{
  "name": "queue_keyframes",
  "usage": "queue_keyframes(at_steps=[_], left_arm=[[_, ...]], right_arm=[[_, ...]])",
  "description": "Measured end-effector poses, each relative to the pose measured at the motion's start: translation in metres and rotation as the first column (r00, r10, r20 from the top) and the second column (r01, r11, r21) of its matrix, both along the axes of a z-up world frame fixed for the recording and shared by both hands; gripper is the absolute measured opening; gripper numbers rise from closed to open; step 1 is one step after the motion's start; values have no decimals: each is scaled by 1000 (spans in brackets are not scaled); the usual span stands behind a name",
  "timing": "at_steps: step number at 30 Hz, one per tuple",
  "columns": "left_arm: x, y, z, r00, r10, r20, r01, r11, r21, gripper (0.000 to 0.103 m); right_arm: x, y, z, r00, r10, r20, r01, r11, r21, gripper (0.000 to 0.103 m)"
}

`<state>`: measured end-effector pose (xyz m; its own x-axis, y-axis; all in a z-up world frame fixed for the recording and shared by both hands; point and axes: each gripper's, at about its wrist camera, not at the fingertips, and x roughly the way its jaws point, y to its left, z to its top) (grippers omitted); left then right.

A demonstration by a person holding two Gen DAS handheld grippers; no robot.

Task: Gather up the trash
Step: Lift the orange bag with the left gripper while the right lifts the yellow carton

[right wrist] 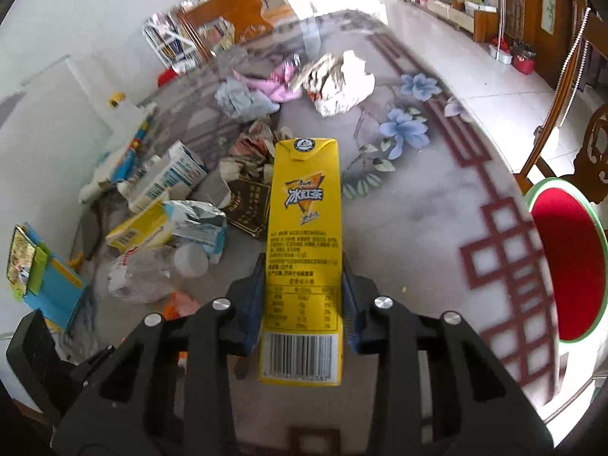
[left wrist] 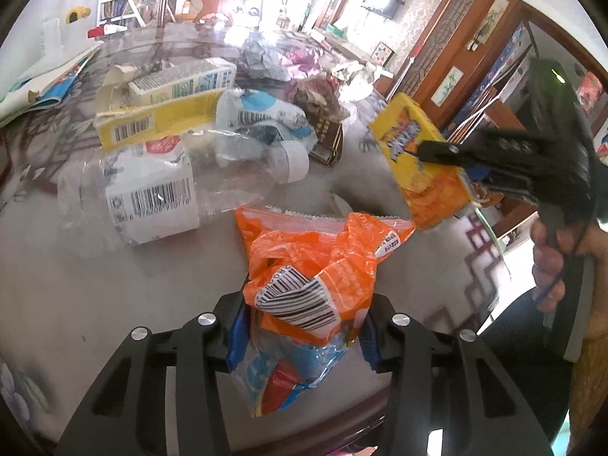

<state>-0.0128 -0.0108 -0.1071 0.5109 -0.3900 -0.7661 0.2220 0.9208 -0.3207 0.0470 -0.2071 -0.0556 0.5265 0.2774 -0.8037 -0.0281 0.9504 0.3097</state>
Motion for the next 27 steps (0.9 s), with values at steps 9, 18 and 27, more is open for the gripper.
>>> queue_keyframes(at_steps=[9, 18, 27], left_arm=[[-8, -8, 12, 997, -20, 70, 19, 1000, 23, 43], [-14, -14, 40, 987, -4, 162, 3, 1000, 11, 43], [-6, -34, 55, 987, 3, 162, 4, 999, -48, 43]], right_arm=[[-39, -14, 25, 986, -19, 165, 22, 1000, -17, 34], [-41, -32, 25, 980, -61, 189, 50, 997, 62, 34], [-48, -48, 26, 973, -96, 209, 71, 990, 126, 34]])
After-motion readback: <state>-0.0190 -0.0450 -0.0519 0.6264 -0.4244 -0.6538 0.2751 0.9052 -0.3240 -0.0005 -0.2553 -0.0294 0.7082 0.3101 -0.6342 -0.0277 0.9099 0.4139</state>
